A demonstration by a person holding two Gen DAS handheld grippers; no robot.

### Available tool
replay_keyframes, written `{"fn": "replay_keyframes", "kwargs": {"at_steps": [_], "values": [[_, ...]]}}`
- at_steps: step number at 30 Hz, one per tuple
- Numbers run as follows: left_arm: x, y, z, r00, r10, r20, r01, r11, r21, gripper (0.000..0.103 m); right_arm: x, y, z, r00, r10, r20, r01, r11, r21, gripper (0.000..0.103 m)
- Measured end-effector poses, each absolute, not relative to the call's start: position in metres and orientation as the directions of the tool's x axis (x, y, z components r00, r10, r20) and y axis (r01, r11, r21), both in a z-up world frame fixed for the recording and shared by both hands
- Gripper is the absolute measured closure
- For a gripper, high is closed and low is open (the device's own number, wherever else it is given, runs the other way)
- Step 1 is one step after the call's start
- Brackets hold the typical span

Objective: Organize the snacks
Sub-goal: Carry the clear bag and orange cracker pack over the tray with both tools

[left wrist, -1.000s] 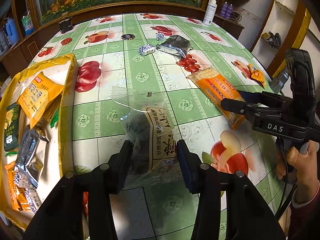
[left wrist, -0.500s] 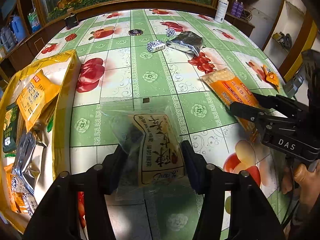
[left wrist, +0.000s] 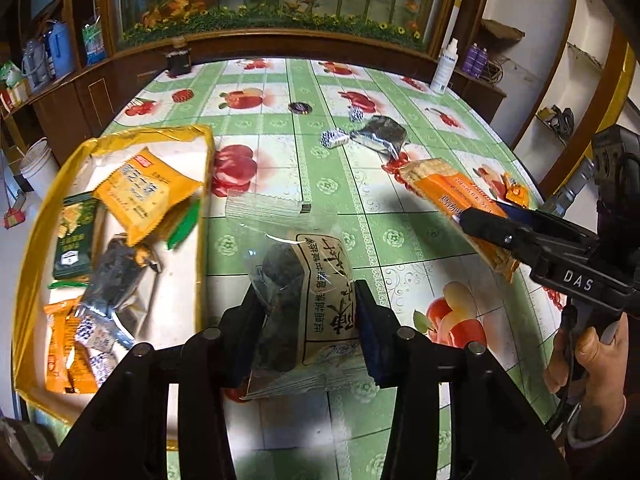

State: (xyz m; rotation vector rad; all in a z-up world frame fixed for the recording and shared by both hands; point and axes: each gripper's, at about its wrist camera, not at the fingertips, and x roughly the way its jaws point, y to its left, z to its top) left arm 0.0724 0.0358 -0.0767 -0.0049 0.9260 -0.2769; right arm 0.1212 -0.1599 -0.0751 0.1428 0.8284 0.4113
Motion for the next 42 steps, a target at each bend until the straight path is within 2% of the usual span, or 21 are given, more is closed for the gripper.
{"fn": "replay_keyframes", "kwargs": {"at_steps": [11,26,34,42], "values": [[0.049,0.083,-0.052,0.639,-0.183,-0.747,0.156,0.982,-0.106,0.062,0.108,-0.107,-0.051,0.591,0.474,-0.653,-0.402,0.875,0.271,0.049],[0.030,0.172,-0.052,0.675,-0.087,-0.733,-0.028,0.989,-0.143,0.061,0.104,-0.004,-0.032,0.519,0.581,-0.627,-0.570,0.782,0.252,0.049],[0.033,0.184,-0.056,0.667,-0.069,-0.742,-0.062,0.987,-0.147,0.061,0.106,0.034,-0.034,0.479,0.621,-0.620,-0.610,0.743,0.273,0.049],[0.040,0.187,-0.060,0.665,0.010,-0.747,-0.107,0.991,-0.082,0.061,0.115,0.055,-0.047,0.445,0.648,-0.618,-0.612,0.724,0.319,0.049]]}}
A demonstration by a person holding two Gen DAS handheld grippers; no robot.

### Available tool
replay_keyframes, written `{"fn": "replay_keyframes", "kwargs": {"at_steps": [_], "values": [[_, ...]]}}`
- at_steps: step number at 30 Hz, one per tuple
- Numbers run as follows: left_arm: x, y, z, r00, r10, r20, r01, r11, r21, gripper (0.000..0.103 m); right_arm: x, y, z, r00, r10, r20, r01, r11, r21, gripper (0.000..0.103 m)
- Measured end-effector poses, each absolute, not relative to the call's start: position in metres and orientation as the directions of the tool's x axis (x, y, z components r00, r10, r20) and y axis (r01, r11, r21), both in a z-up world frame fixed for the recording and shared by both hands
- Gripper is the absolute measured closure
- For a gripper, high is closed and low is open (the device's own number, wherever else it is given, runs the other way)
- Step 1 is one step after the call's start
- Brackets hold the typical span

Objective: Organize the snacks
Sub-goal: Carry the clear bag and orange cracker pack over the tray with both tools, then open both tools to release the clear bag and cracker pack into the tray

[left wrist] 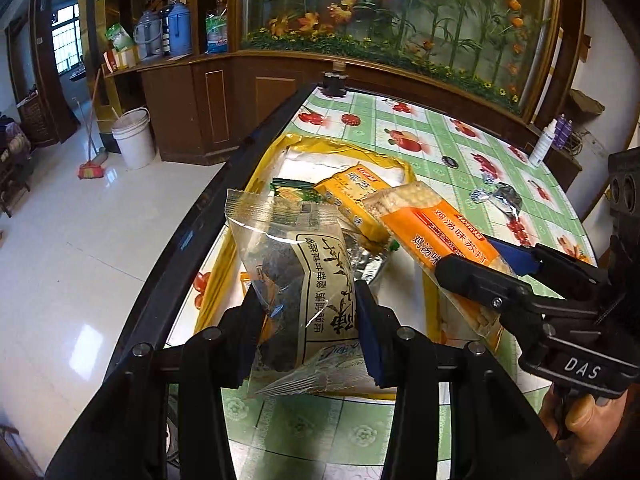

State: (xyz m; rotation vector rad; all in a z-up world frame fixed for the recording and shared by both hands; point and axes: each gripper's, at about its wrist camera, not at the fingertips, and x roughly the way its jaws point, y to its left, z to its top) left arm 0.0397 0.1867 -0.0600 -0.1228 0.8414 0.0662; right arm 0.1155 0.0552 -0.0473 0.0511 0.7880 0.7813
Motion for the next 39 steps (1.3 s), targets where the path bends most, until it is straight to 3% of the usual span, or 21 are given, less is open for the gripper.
{"fn": "replay_keyframes", "kwargs": {"at_steps": [27,35,39], "values": [[0.062,0.184,-0.090,0.609,0.117,-0.784,-0.165,0.986,0.018,0.059,0.141,0.074,-0.084,0.390,0.639,-0.663,-0.600,0.723,0.344,0.048],[0.051,0.182,-0.075,0.661,0.209,-0.721,-0.222,0.972,0.077,0.028,0.141,0.070,-0.082,0.395,0.641,-0.658,-0.598,0.723,0.345,0.047],[0.045,0.180,-0.068,0.679,0.233,-0.696,-0.237,0.967,0.092,0.028,0.136,0.054,-0.073,0.430,0.640,-0.637,-0.582,0.736,0.346,0.047]]}}
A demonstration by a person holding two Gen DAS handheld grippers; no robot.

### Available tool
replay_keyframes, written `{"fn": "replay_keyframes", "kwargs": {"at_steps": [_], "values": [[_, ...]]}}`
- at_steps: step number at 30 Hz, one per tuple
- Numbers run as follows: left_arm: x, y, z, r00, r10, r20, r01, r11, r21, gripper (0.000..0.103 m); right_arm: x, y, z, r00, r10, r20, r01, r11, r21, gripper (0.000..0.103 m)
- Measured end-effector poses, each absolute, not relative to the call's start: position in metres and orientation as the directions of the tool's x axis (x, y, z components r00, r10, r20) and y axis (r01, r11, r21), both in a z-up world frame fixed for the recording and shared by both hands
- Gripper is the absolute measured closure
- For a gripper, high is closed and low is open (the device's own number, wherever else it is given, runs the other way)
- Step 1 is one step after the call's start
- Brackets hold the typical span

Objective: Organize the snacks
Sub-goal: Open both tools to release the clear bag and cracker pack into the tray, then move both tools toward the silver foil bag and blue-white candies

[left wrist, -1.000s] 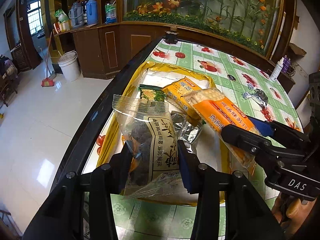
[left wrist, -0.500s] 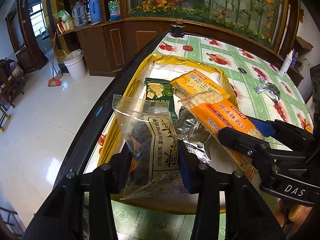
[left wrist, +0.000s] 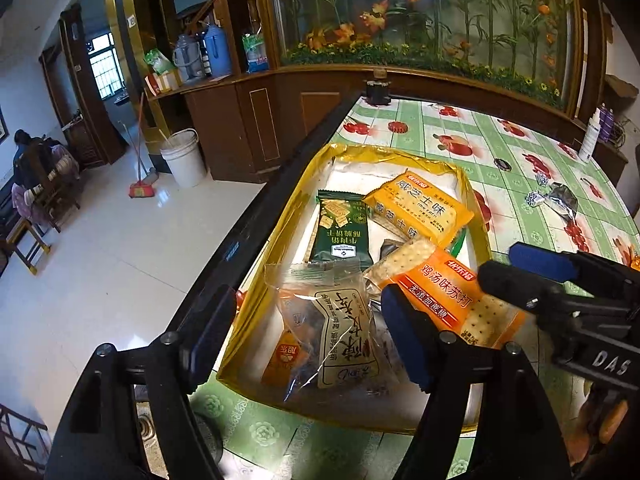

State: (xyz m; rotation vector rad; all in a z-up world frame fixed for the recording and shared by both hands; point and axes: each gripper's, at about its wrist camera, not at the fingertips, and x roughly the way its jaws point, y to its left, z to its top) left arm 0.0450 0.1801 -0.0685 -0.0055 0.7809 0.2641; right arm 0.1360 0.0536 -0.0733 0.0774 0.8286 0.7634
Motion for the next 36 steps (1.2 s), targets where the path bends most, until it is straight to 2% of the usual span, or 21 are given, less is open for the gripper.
{"fn": "replay_keyframes", "kwargs": {"at_steps": [8,19,21,36], "values": [[0.036,0.163,-0.053,0.718,0.234,-0.656,-0.229,0.969,0.094,0.028,0.126,-0.001,-0.055,0.514,0.617,-0.596,-0.521,0.777,0.354,0.046],[0.032,0.130,-0.042,0.747,0.207,-0.631,-0.180,0.978,0.108,0.026,0.115,-0.086,-0.059,0.599,0.533,-0.597,-0.390,0.846,0.365,0.042],[0.033,0.124,-0.040,0.750,0.204,-0.629,-0.173,0.979,0.110,0.026,0.112,-0.098,-0.059,0.612,0.517,-0.598,-0.374,0.856,0.358,0.036],[0.042,0.061,-0.038,0.765,0.108,-0.635,-0.044,0.992,0.116,0.026,0.101,-0.189,-0.067,0.678,0.420,-0.604,-0.240,0.902,0.358,0.036]]}}
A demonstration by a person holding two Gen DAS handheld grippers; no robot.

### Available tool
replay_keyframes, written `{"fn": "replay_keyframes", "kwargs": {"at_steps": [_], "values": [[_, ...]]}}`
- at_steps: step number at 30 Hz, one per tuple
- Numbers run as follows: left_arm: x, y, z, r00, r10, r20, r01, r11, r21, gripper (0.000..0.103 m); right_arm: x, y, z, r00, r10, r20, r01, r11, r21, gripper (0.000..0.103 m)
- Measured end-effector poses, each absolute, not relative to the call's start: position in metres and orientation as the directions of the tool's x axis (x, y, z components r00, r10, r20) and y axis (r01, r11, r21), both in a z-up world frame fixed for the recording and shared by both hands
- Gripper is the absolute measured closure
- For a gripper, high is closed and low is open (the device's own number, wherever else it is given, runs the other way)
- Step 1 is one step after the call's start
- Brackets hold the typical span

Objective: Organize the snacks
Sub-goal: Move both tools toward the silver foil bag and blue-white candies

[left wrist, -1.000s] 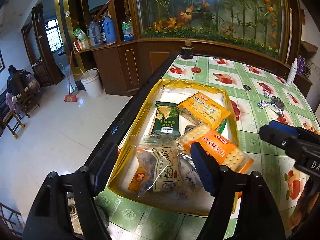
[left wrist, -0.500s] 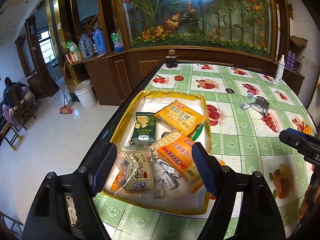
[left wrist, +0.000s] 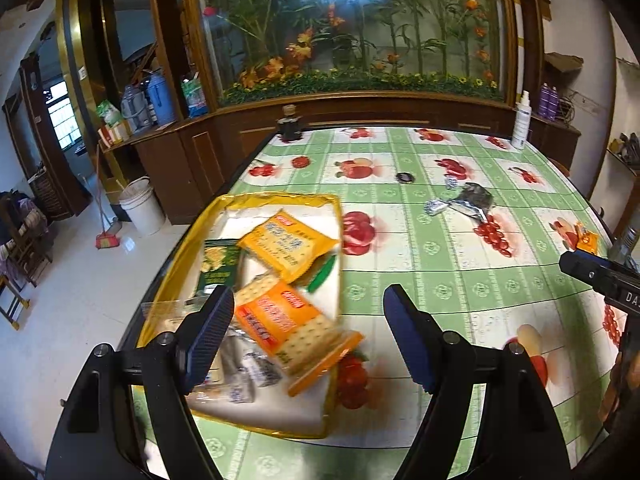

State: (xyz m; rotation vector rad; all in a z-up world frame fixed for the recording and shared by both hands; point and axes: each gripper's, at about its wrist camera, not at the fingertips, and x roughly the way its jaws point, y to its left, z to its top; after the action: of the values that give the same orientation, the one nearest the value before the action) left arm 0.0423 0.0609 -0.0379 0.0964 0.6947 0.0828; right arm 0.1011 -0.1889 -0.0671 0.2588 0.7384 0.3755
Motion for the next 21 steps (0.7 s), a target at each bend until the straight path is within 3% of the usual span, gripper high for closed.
{"fn": "replay_keyframes", "kwargs": {"at_steps": [21], "values": [[0.091,-0.011,-0.048,0.724,-0.006,-0.689,0.102,0.990,0.099,0.026,0.117,-0.238,-0.079,0.678,0.363,-0.640,-0.168,0.923,0.345,0.029]]}}
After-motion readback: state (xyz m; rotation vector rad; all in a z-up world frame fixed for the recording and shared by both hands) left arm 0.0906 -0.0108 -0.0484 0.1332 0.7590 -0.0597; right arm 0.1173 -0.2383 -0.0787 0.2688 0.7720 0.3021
